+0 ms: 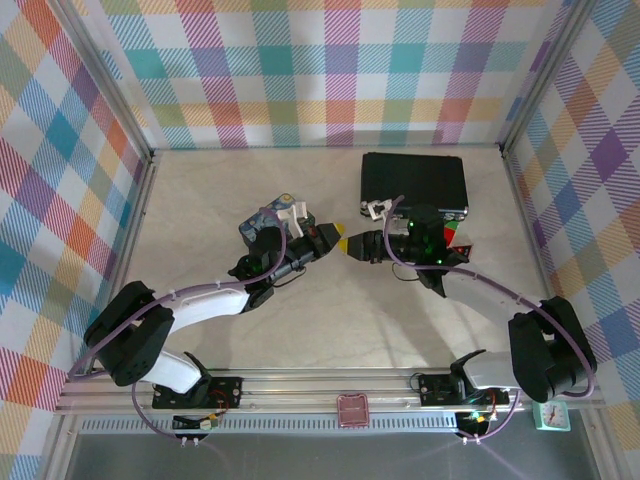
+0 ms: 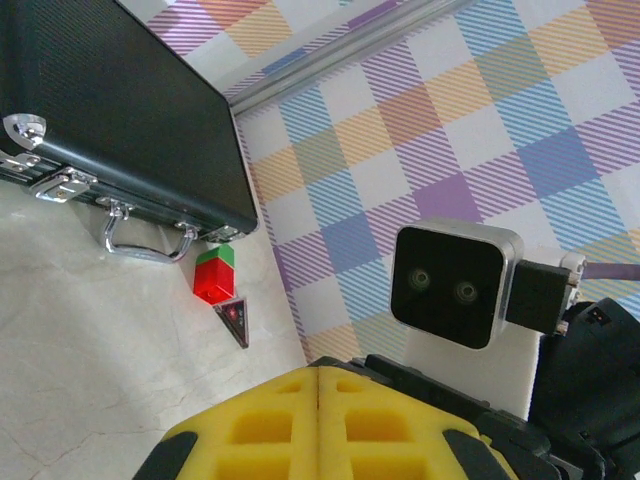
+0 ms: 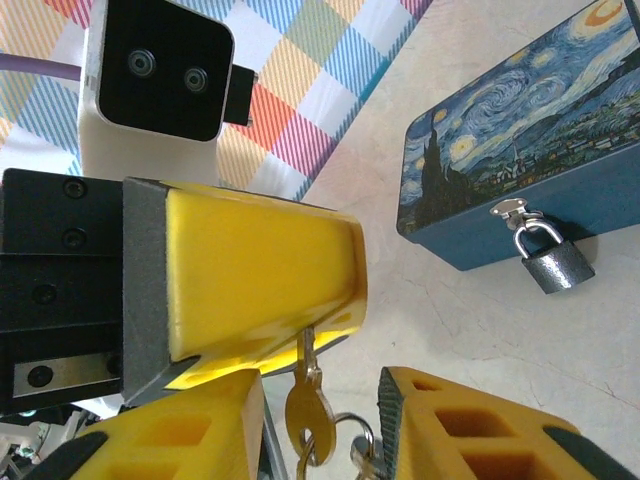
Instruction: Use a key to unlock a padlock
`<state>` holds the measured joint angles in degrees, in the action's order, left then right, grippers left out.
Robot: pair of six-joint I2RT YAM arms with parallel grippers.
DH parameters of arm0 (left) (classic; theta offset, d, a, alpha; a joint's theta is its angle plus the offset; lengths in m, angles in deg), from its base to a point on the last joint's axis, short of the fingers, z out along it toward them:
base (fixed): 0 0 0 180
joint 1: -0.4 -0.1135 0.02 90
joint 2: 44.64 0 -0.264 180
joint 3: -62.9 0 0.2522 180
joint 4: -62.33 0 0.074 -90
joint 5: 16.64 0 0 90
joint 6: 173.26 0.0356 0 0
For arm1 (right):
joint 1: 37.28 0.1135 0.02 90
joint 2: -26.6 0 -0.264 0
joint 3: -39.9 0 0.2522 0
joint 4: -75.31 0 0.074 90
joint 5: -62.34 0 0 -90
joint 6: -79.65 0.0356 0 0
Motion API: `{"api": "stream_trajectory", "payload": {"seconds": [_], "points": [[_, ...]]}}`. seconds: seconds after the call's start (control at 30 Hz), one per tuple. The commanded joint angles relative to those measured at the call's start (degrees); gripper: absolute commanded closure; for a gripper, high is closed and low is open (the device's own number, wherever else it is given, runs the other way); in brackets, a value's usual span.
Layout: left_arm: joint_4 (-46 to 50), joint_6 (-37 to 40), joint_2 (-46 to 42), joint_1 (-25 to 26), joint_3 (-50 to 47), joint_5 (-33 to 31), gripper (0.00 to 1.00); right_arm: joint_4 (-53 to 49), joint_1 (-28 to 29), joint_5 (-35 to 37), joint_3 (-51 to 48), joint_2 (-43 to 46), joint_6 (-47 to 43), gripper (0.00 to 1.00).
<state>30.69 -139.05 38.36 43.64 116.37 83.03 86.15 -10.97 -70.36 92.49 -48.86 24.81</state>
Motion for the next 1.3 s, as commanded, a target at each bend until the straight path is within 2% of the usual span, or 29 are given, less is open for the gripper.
{"api": "stream_trajectory", "payload": {"seconds": [0.0, 0.13, 0.27, 0.3, 0.53, 0.63, 0.87, 1.1, 1.13, 1.23, 1.27], "points": [[-2.9, 0.1, -2.4, 0.6, -0.2, -1.9, 1.00, 3.8, -0.1, -1.6, -1.3, 0.5, 1.6, 0.62], [-3.4, -0.2, -2.6, 0.6, -0.7, -2.7, 1.00, 6.5, -0.1, -1.8, -2.2, 0.3, 3.6, 0.63], [-3.7, -0.4, -2.3, 0.9, -0.5, -2.5, 1.00, 8.5, -0.1, -2.1, -2.1, -1.0, 4.9, 0.77], [-3.6, -0.5, -2.2, 0.8, -0.4, -2.4, 1.00, 8.9, -0.1, -2.1, -2.0, -1.3, 5.2, 0.78], [-3.4, -0.9, -2.3, 1.1, -0.7, -2.5, 1.00, 10.7, -0.1, -2.0, -1.1, -2.0, 6.3, 0.69], [-3.2, -0.8, -2.9, 1.1, -1.1, -2.8, 1.00, 10.7, -0.1, -1.8, -1.1, -2.1, 6.3, 0.69], [-2.8, -0.5, -3.7, 1.1, -1.5, -3.5, 1.00, 11.0, -0.1, -2.1, -1.6, -2.4, 6.3, 1.00], [-1.9, -0.3, -5.3, 1.1, -2.4, -5.2, 1.00, 8.7, -0.2, -2.1, -1.4, -1.9, 4.5, 1.00], [-1.2, -0.2, -5.8, 1.1, -2.4, -5.6, 0.98, 7.9, -0.2, -2.1, -1.1, -1.8, 3.8, 1.00], [3.3, 1.7, -8.2, 0.8, -2.5, -7.4, 0.57, 3.1, -0.2, -1.8, 0.4, -1.4, 0.5, 1.00], [6.5, 3.0, -9.6, 0.5, -2.4, -8.3, 0.47, 0.6, -0.1, -1.5, 0.9, -1.1, -1.1, 1.00]]}}
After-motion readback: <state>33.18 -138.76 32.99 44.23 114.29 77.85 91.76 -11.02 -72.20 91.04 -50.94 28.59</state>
